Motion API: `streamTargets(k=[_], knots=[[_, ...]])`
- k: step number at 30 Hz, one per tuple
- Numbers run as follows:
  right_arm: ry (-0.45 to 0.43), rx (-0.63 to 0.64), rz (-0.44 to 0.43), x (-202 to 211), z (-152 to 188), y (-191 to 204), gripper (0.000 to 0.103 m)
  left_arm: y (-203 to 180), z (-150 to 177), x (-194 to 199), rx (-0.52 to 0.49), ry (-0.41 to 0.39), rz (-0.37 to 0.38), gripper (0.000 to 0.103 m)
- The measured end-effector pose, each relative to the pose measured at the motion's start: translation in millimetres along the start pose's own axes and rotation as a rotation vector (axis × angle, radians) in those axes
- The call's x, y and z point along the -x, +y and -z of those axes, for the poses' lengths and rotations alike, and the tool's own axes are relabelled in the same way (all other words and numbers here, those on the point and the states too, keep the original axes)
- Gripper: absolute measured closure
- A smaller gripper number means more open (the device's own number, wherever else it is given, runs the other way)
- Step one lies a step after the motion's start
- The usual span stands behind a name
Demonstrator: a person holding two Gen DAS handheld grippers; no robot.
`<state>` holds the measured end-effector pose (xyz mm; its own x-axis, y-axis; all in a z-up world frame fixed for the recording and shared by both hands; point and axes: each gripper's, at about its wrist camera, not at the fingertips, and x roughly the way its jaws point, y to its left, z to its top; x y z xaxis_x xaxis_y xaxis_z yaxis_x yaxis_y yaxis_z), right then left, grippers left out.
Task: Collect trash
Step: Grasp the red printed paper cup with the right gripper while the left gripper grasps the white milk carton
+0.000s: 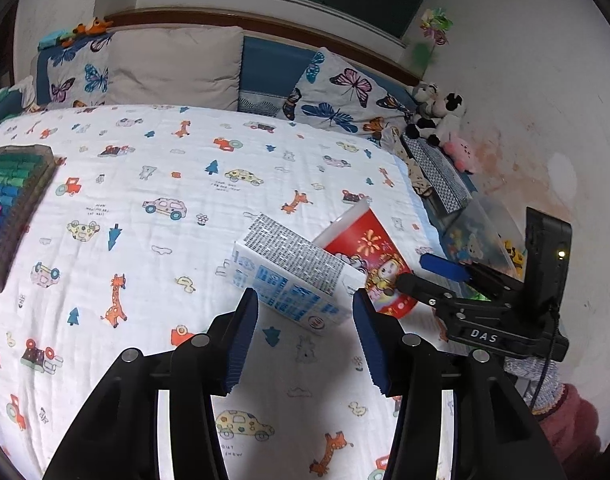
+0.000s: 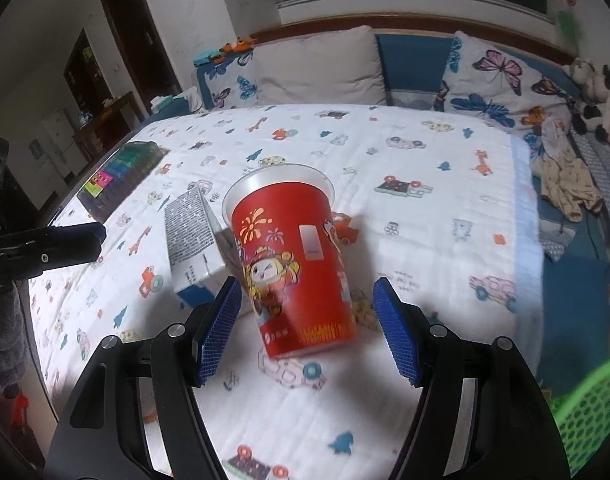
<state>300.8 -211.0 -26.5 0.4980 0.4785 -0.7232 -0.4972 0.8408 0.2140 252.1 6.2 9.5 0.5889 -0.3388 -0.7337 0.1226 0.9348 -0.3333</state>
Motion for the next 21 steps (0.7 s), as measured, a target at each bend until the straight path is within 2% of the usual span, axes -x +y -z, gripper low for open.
streamTargets(k=[7,13,21], knots=[[0.033,0.010,-0.056,-23,-7,-2,0.034,8,-8,-11,0.045,0.016,0.014,0.056],[0.049,0.024,-0.080,-35,-7,3,0.033,10,-16,-23,0.085,0.018,-0.008,0.049],[0.015,0.011,-0.066,-26,-3,1,0.034,15,-28,-47,0.212,0.051,-0.036,0.049]])
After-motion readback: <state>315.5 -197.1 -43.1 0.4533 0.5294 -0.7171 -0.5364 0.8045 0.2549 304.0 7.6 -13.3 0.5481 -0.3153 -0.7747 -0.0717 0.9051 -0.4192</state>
